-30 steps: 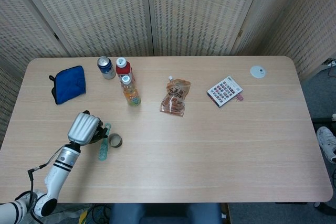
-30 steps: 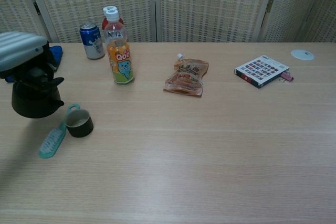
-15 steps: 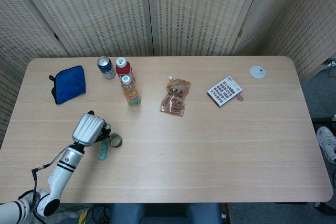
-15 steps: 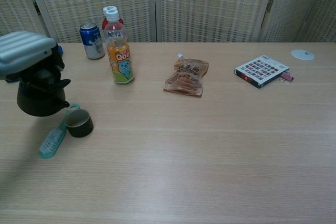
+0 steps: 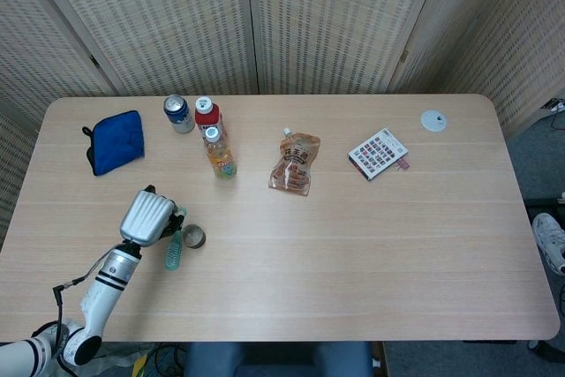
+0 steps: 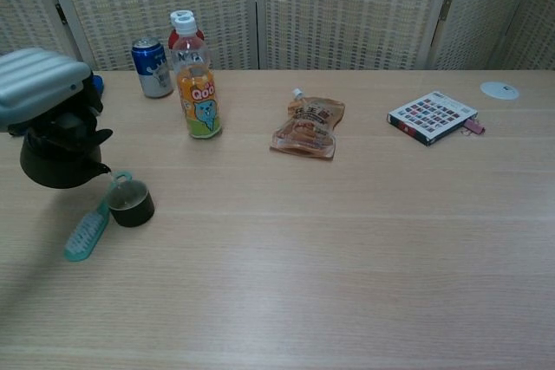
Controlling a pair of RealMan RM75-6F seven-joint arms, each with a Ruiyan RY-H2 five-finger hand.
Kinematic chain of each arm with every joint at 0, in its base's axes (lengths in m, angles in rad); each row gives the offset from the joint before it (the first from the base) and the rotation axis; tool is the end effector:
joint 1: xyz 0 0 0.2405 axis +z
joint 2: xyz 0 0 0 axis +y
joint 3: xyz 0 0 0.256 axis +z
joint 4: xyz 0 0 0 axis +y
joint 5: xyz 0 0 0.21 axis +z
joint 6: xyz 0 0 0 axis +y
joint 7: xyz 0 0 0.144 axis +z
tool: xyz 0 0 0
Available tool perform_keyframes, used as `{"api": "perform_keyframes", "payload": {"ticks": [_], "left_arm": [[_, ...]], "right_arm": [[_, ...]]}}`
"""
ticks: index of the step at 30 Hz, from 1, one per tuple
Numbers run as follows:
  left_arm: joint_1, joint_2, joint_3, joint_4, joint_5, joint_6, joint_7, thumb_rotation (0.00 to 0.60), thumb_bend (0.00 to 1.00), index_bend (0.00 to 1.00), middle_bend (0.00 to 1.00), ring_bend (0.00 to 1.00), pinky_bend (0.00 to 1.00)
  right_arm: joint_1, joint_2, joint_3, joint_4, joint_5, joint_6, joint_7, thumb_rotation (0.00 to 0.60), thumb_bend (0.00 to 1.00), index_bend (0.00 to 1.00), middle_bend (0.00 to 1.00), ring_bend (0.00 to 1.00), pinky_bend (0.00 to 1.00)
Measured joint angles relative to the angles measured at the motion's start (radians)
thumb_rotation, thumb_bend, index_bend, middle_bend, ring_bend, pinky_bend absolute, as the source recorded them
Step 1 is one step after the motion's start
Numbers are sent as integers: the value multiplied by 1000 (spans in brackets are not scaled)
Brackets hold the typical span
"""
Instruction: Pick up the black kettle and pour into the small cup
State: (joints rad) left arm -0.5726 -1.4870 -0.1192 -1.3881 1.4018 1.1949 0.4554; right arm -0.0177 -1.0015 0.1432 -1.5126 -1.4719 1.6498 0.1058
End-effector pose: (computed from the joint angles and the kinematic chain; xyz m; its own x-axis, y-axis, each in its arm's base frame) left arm -0.2022 0.3223 0.0317 0.6606 -0.0610 0.7483 0.6817 -0.3687 -0.6319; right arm -0.3346 -0.1637 0.2449 0.4949 0.2209 0.8404 -0.8686 0.0976 0.4858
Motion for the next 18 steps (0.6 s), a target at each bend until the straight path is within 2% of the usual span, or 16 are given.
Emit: {"api": "perform_keyframes", "payload": {"ticks": [18], "left_arm": [[5,-9,5,6,5,23,49,532,401,1000,1000,1000,500]], "right_arm": [[-6,1,1,0,0,7,4,600,186,231,317,238,219]]}}
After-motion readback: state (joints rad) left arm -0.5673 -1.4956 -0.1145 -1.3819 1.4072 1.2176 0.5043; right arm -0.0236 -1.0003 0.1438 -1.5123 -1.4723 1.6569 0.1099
